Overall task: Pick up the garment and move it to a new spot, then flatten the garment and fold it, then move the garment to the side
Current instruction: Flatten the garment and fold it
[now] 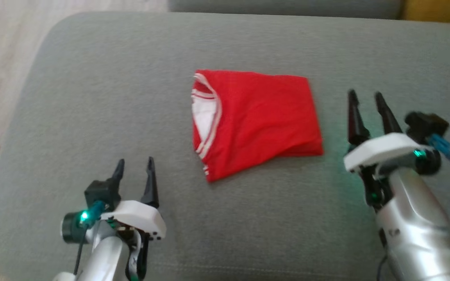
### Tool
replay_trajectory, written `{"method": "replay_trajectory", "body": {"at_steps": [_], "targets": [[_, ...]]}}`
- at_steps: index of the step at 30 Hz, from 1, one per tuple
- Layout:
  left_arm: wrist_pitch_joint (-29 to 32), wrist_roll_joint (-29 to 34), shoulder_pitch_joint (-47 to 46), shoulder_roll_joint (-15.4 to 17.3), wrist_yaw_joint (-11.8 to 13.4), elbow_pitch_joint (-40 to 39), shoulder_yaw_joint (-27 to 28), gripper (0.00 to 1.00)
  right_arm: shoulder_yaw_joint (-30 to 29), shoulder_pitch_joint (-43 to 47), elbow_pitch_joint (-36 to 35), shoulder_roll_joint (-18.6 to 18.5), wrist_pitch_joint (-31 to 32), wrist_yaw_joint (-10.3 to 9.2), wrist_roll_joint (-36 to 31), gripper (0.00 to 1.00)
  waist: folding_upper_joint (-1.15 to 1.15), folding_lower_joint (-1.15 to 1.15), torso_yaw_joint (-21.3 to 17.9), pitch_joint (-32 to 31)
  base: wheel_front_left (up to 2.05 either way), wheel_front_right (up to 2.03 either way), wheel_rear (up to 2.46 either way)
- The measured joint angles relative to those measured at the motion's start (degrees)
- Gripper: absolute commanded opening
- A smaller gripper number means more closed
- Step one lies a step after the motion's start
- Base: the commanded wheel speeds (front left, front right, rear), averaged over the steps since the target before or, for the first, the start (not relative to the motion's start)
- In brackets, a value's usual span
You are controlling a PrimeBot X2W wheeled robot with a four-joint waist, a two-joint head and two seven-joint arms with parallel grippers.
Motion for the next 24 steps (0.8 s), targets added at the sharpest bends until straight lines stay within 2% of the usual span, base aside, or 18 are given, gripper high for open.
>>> {"method": "replay_trajectory", "body": {"at_steps": [4, 8, 24], "targets": [[0.0, 1.2, 0.0, 0.0, 0.5, -0.8, 1.7, 1.00, -5.0, 3.5, -2.9, 0.1, 0.0, 0.00, -3.2, 1.00, 0.00, 0.00, -2.9, -0.3, 0.00, 0.00, 0.00], [0.0, 2.5, 0.1, 0.0, 0.5, -1.1, 2.5, 1.00, -6.9, 6.6, -4.4, 0.3, 0.0, 0.00, -5.1, 1.00, 0.00, 0.00, -5.0, -0.8, 0.00, 0.00, 0.00], [0.0, 2.6, 4.5, 0.0, 0.5, -1.5, 5.1, 1.00, -3.6, 12.0, -4.9, 0.8, -0.1, 0.00, -4.9, 1.00, 0.00, 0.00, -7.6, -3.9, 0.00, 0.00, 0.00]]}}
